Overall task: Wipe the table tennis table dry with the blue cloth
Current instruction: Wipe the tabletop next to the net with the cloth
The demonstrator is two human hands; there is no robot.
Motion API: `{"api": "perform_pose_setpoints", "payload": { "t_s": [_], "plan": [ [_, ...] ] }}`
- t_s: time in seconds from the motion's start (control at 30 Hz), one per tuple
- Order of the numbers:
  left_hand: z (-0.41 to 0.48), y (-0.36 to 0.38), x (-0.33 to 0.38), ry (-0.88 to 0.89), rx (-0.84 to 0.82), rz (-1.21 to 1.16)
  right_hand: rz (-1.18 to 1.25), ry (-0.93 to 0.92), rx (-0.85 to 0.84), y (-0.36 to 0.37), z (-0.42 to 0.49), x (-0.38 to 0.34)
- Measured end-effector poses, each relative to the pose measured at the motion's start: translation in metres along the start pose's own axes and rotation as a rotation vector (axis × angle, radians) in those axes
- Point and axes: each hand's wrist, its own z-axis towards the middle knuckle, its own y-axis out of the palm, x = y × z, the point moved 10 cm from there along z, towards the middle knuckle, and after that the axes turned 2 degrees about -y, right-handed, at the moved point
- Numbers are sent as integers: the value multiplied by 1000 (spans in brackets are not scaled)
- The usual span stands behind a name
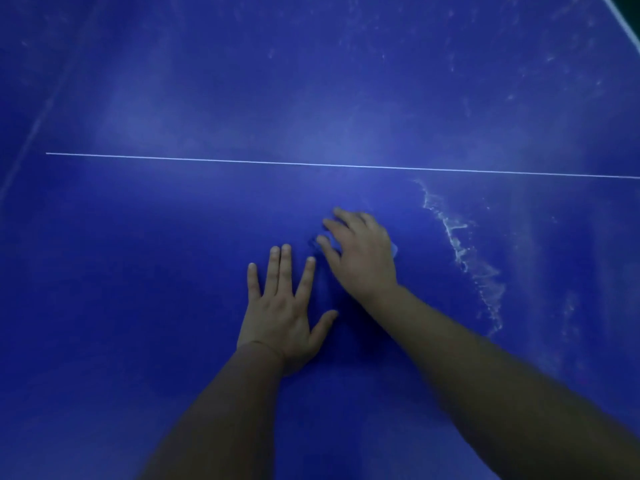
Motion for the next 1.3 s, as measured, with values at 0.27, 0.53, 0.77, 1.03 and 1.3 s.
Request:
{"api": "perform_pose_setpoints", "payload": {
  "t_s": [0.27,0.53,0.77,1.03,1.3],
  "plan": [
    [1,-3,-1,1,-16,6,-116,512,65,-30,12,129],
    [1,0,0,28,65,2,-4,99,-18,23,72,24],
    [26,-16,34,47,136,-77,-221,684,-68,-59,-1,239],
    [45,-3,67,15,98,4,-31,196,-58,-1,26,84],
    [45,0,65,5,76,4,-235,548,13,-55,12,240]
  ]
}}
